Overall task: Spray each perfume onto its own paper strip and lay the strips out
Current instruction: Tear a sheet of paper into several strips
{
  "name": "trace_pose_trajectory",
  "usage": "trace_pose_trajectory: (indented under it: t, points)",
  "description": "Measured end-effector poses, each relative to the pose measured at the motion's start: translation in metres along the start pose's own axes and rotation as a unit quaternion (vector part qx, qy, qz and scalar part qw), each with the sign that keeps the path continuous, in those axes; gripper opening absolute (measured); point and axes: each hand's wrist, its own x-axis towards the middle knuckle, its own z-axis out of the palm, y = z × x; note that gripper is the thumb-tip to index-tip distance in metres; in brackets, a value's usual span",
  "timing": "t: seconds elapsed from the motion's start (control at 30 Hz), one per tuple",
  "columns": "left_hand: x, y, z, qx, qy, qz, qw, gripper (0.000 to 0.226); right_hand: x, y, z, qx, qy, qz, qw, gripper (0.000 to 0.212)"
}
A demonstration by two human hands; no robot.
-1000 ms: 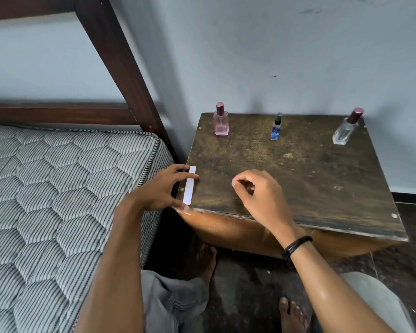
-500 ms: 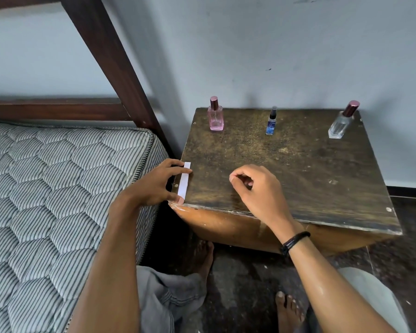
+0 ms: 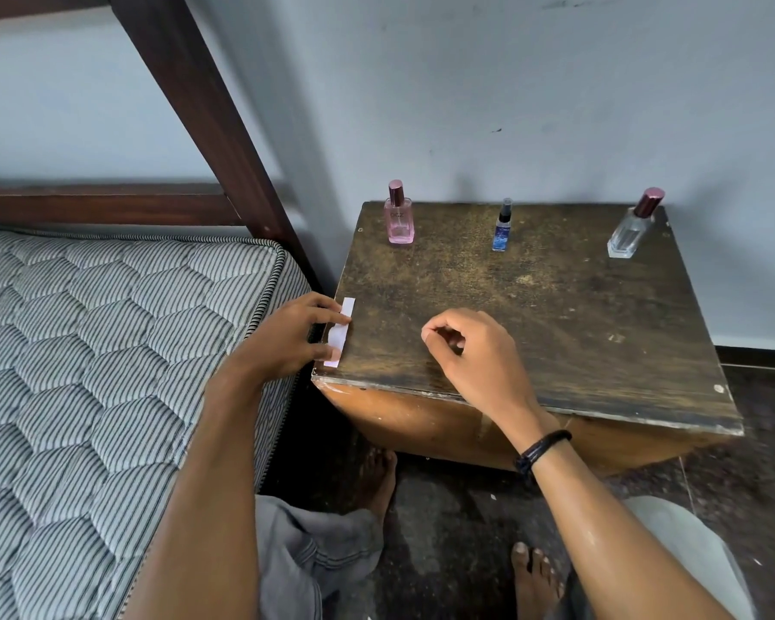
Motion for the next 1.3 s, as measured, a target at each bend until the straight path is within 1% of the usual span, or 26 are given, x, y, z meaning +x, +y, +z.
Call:
trace_pose_trajectory:
  t: [0.13, 0.23, 0.4, 0.5, 0.6, 0.83, 1.13, 1.23, 1.3]
  points:
    - [0.001, 0.003, 0.001, -0.003, 0.025, 0.000, 1.000, 0.034, 0.000, 0.000, 0.000, 0.001, 0.000, -0.003, 1.000, 0.010]
    - [0.002, 0.009, 0.002, -0.006, 0.061, 0.002, 0.998, 0.023, 0.000, 0.001, 0.001, 0.003, -0.001, 0.000, 1.000, 0.010]
    - [0.004, 0.020, 0.003, -0.022, 0.149, 0.004, 0.989, 0.015, 0.000, 0.000, 0.001, 0.000, -0.004, -0.002, 1.000, 0.010]
    - [0.005, 0.028, 0.001, -0.041, 0.179, 0.011, 0.983, 0.016, 0.000, 0.000, 0.000, -0.005, -0.004, -0.004, 1.000, 0.010]
    - [0.006, 0.032, 0.001, -0.042, 0.182, 0.021, 0.982, 0.018, 0.001, -0.002, -0.001, -0.003, -0.002, -0.005, 1.000, 0.010]
    - [0.009, 0.035, 0.003, -0.035, 0.173, 0.011, 0.984, 0.019, 0.004, -0.011, 0.003, 0.001, -0.007, -0.006, 1.000, 0.010]
    - [0.011, 0.042, 0.004, -0.022, 0.146, 0.021, 0.989, 0.027, 0.004, -0.029, 0.019, 0.029, -0.020, -0.006, 0.999, 0.008]
    - [0.009, 0.044, 0.005, -0.023, 0.142, 0.033, 0.989, 0.024, 0.005, -0.032, 0.026, 0.049, -0.022, 0.013, 0.998, 0.014]
    - [0.007, 0.046, 0.004, -0.025, 0.141, 0.037, 0.989, 0.021, 0.007, -0.031, 0.030, 0.043, -0.031, 0.033, 0.998, 0.023]
